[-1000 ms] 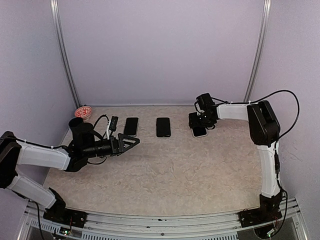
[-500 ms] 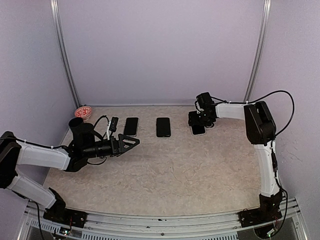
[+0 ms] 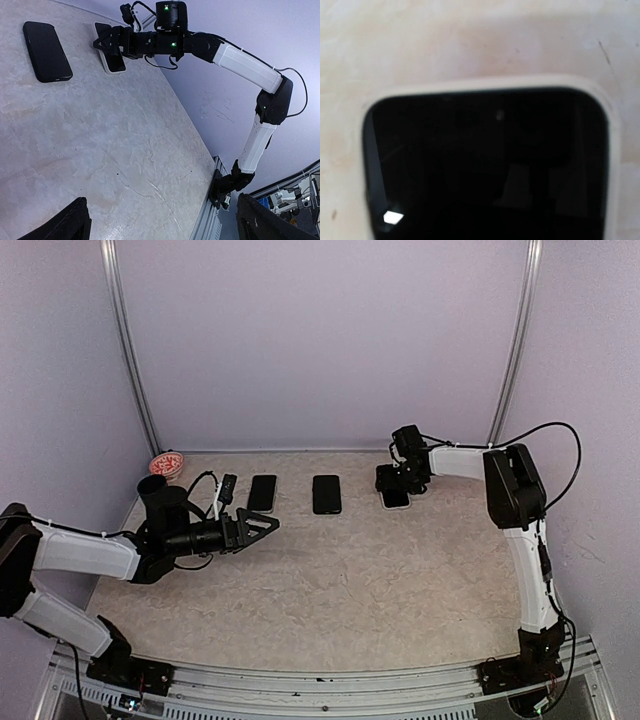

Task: Put the phone into the phone case
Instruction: Place the phone with the phone case at the center of the board, then reset both arms

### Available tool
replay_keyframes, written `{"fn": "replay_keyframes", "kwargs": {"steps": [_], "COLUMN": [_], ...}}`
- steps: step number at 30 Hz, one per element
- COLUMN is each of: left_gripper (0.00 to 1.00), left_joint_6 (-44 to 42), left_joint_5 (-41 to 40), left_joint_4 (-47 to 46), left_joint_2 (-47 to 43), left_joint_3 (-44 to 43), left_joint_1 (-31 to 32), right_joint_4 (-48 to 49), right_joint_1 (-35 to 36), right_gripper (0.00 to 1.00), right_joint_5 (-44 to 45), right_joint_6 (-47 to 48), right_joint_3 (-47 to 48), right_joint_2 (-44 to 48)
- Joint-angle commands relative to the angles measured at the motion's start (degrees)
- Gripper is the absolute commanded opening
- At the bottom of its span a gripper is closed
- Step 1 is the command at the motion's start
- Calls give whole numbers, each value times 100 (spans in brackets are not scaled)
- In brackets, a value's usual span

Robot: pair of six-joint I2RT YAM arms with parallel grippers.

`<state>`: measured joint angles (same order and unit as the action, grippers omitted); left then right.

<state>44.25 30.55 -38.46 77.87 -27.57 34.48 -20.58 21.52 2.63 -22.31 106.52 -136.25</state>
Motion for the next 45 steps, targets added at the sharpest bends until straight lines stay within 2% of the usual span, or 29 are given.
{"fn": "replay_keyframes", "kwargs": {"steps": [1,12,26,45], "left_gripper": [99,99,99,99], "left_joint_6": [-118,-75,-92,-83], "left_joint_5": [-67,-70,-123,-117], "left_joint_4": [-4,-125,-140,-212], "left_joint_2": [-71,-4,-5,-15], "left_joint_3": [-71,-28,-12,37], "left_joint_1": [15,15,8,6], "right_joint_4": [-22,-66,323,434], "right_joint_1": [-60,-60,-51,107], "right_gripper": [83,86,85,85], "right_joint_5": [-20,48,-62,-117], "right_joint_6": [-75,-49,-194,-110], "right_joint_3": [174,36,-1016,-1471], "right_joint_2": [-113,-50,678,1153]}}
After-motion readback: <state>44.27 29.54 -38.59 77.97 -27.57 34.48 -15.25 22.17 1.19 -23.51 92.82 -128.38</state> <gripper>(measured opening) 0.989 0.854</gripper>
